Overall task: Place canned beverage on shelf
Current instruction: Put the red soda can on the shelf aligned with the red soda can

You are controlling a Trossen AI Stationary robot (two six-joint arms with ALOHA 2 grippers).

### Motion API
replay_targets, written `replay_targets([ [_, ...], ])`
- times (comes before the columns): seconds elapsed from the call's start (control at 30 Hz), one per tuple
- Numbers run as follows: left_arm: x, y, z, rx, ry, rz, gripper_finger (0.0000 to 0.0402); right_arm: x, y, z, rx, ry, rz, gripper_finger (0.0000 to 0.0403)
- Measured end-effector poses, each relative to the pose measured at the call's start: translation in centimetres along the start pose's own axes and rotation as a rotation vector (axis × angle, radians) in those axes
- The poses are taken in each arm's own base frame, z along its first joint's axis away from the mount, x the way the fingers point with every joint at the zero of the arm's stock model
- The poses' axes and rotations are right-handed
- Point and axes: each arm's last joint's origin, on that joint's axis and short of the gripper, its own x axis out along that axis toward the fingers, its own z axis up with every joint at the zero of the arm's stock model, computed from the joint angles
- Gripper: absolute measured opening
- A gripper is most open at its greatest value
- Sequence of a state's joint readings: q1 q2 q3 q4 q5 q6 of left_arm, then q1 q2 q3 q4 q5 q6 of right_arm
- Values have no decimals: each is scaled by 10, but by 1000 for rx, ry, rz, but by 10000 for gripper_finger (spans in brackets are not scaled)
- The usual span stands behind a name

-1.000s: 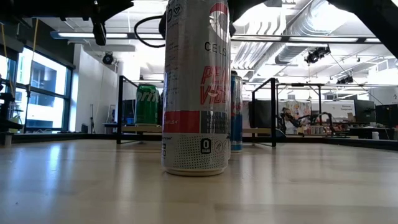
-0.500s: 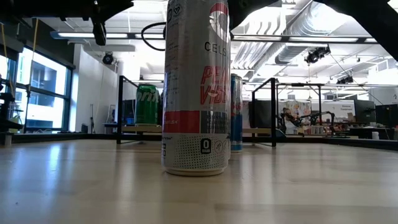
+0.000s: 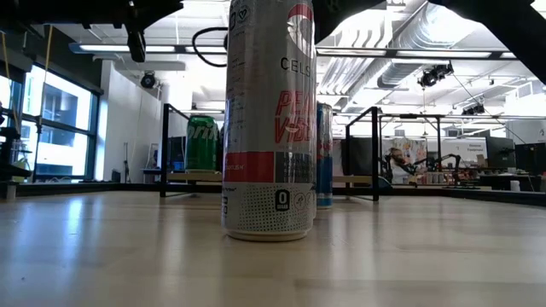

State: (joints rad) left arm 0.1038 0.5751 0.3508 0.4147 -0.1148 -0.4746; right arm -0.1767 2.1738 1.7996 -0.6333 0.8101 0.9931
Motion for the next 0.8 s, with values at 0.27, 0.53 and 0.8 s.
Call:
replay_targets([
  [0.27, 0, 0, 0, 8, 0, 0, 1, 4, -3, 1, 30, 46, 8, 297],
  [0.53, 0, 0, 0, 7, 0, 0, 1, 5, -3, 6, -156, 95, 62, 283],
  [0.8, 0, 0, 0, 4, 0, 0, 1, -6, -10, 20, -541, 172, 183, 283],
])
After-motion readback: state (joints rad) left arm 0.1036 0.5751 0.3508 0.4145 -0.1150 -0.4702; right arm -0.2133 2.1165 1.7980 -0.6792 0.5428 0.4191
